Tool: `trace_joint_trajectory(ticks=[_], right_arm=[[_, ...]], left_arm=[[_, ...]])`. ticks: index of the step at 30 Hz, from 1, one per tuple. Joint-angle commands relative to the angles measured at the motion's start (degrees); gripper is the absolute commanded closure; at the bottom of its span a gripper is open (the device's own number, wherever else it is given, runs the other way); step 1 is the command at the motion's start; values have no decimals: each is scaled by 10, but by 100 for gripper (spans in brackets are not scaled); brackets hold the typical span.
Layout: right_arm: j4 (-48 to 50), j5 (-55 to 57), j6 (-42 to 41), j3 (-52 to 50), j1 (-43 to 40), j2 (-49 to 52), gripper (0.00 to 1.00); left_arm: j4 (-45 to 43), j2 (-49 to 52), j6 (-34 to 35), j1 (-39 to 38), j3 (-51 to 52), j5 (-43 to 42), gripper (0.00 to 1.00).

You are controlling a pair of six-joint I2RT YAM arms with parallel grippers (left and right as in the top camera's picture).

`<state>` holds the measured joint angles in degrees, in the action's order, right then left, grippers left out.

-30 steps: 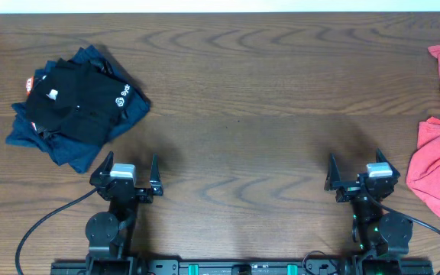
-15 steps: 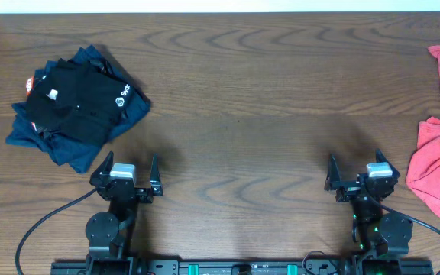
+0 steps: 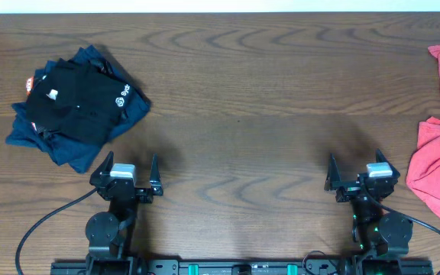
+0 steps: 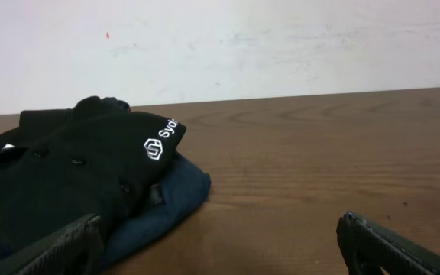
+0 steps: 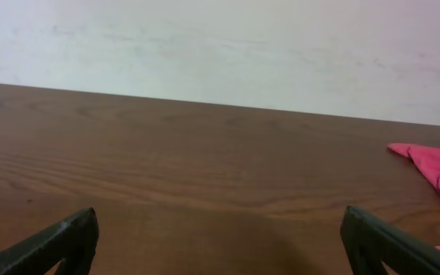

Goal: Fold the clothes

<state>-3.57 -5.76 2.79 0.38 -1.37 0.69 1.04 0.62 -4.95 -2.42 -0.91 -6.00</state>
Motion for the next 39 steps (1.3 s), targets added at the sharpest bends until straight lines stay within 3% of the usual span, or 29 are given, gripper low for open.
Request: trace_joint_trajectory(ticks=[1,19,28,32,39], right_arm=[[-2,2,7,-1,7,-3,1],[-1,-7,3,-1,7,-3,1],[-1,-7,-98,0,7,6,1],[-2,-7,-111,11,7,30,1],[-78,43,-109,108,6,139,1]], left_arm=[[22,-4,-4,-2,7,-10,2],[22,-4,-4,-2,7,-10,2],[21,-4,7,-2,7,-10,2],[33,-3,61,-2,1,-10,2],[73,45,63,-2,-68,-23,2]])
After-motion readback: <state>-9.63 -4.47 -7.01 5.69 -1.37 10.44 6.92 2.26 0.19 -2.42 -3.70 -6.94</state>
